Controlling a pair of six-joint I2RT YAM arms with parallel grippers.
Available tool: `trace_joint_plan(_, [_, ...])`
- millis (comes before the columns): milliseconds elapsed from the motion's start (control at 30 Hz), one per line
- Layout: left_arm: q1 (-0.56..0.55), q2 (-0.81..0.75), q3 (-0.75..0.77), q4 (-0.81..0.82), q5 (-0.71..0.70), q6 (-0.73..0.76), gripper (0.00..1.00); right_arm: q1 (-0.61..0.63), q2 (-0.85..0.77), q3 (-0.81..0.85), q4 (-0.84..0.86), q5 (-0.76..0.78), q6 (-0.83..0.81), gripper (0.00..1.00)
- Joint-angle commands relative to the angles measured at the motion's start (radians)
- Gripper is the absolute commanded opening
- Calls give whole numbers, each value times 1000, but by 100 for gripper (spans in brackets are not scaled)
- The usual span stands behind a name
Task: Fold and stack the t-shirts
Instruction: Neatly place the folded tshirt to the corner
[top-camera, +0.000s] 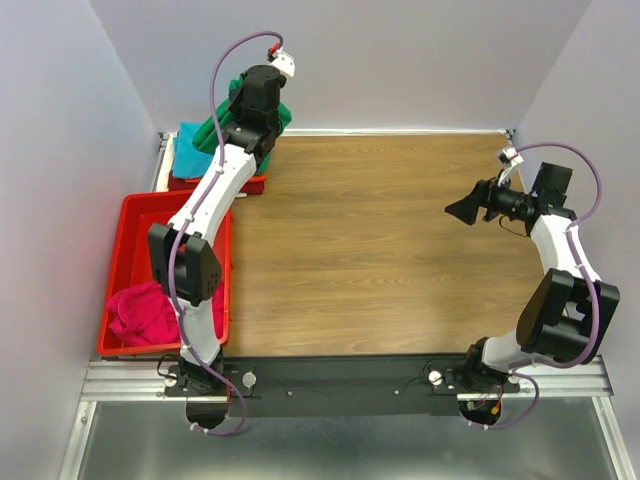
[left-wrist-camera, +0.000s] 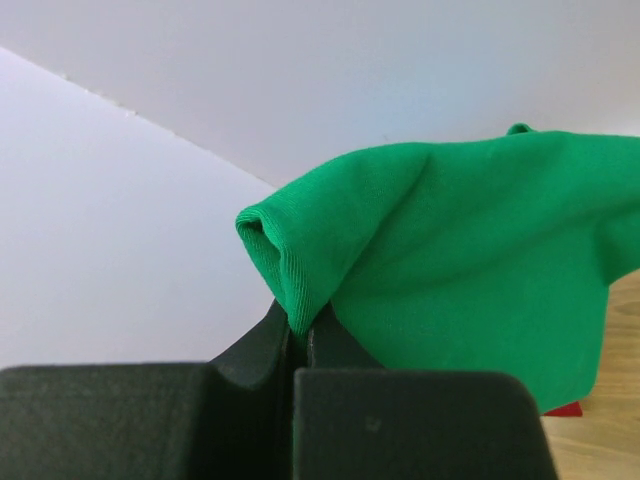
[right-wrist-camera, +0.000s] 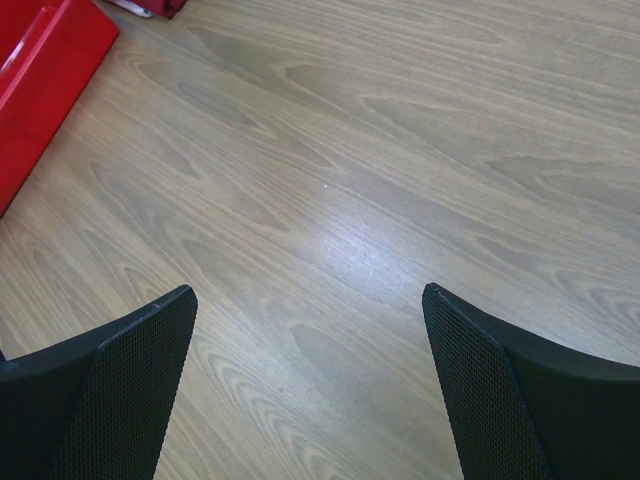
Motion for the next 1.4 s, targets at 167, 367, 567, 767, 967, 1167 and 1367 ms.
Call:
trace_joint_plan(167, [71, 96, 76, 54, 44, -29, 0, -18, -2, -8, -29, -38, 7, 100])
trace_joint_plan(367, [120, 211, 150, 74, 73, -56, 0, -23, 6, -9, -31, -48, 7, 100])
trace_joint_plan(567, [169, 248, 179, 90, 69, -96, 0, -24, 18, -8, -34, -47, 3, 100])
trace_joint_plan(767, [273, 288, 176, 97, 113, -174, 0, -26, 20, -6, -40, -45, -4, 100])
trace_joint_plan(967, [357, 359, 174, 66, 184, -278, 0, -27, 26, -5, -44, -47, -11, 100])
trace_joint_plan(1167, [462, 402, 275, 12, 234, -542, 95, -30, 29, -3, -54, -56, -17, 100])
trace_joint_plan(1367, [509, 194, 253, -9, 349, -633, 95, -32, 31, -3, -64, -44, -37, 100])
